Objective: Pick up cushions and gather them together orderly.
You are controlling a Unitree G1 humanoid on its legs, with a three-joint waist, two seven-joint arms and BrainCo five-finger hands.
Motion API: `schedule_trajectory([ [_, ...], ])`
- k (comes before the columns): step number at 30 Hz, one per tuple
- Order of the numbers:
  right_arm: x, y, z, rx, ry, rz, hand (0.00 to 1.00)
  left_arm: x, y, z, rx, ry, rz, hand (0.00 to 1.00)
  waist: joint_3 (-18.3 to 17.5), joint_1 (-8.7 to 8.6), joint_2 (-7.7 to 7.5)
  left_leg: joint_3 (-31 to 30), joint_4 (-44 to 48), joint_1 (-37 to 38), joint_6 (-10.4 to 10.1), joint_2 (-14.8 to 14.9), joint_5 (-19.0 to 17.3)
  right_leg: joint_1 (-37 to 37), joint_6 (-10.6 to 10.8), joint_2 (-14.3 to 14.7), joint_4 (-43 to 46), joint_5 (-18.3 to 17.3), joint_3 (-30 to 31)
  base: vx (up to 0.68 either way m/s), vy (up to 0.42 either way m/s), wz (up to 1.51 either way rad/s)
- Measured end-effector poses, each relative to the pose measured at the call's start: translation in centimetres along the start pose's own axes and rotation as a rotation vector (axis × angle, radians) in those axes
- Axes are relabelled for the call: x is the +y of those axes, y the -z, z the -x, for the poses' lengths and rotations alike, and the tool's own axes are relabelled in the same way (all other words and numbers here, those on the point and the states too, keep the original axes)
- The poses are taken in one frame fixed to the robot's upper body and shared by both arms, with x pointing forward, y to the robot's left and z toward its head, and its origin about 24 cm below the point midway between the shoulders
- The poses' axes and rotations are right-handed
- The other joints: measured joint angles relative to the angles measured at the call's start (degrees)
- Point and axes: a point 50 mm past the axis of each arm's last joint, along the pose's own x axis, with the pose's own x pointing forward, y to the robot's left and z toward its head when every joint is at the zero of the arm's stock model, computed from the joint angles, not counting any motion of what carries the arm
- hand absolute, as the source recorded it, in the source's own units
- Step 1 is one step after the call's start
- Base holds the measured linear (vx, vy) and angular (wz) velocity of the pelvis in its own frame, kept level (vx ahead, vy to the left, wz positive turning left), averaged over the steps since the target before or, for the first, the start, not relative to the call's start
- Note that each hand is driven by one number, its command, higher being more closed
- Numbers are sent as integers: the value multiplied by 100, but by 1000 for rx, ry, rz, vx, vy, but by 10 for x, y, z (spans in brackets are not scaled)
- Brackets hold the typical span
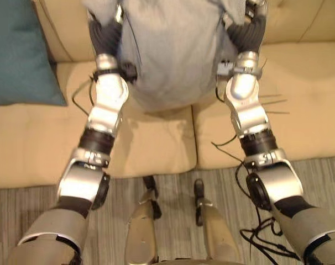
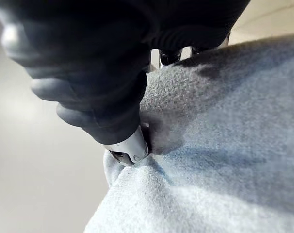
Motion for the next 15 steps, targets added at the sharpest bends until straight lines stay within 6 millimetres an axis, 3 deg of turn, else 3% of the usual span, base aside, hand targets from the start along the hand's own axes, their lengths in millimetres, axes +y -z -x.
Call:
schedule_trajectory([
  [2, -1, -10, -18, -2, 43, -2, 100, -1, -19, -24, -35, -26, -4, 100, 75, -21, 2, -55, -6, -340, 50, -24, 133, -381, 2, -21, 133, 2, -31, -101, -22, 7],
  [6, 5, -25, -35, -17, 61, -5, 100, 3, -37, -43, -68, -52, -14, 100, 277, -133, 4, -78, -181, -683, 48, -85, 277, -843, 10, -94, 242, 6, -62, -53, -7, 5],
  [7, 5, -27, -36, -20, 61, -4, 0, 4, -38, -44, -69, -55, -17, 100, 279, -141, 4, -78, -180, -758, 44, -89, 281, -917, 13, -98, 243, 8, -61, -31, -11, -1],
  [8, 5, -30, -39, -24, 62, -1, 0, 5, -39, -47, -68, -58, -22, 0, 284, -150, 6, -78, -179, -915, 62, -96, 300, -1078, 33, -104, 251, 21, -55, 0, 0, 0],
  [10, 3, -35, -46, -35, 71, 8, 0, 5, -44, -53, -67, -66, -21, 0, 486, -160, 11, -91, -176, -1005, 89, -109, 324, -1173, 54, -115, 273, 38, -53, 0, 0, 0],
  [15, -7, -53, -60, -97, 98, 27, 0, 17, -63, -67, -111, -107, 20, 0, 581, -187, 7, -124, -174, -1230, 88, -119, 323, -1426, 55, -134, 334, 38, -71, 25, -9, 1],
])
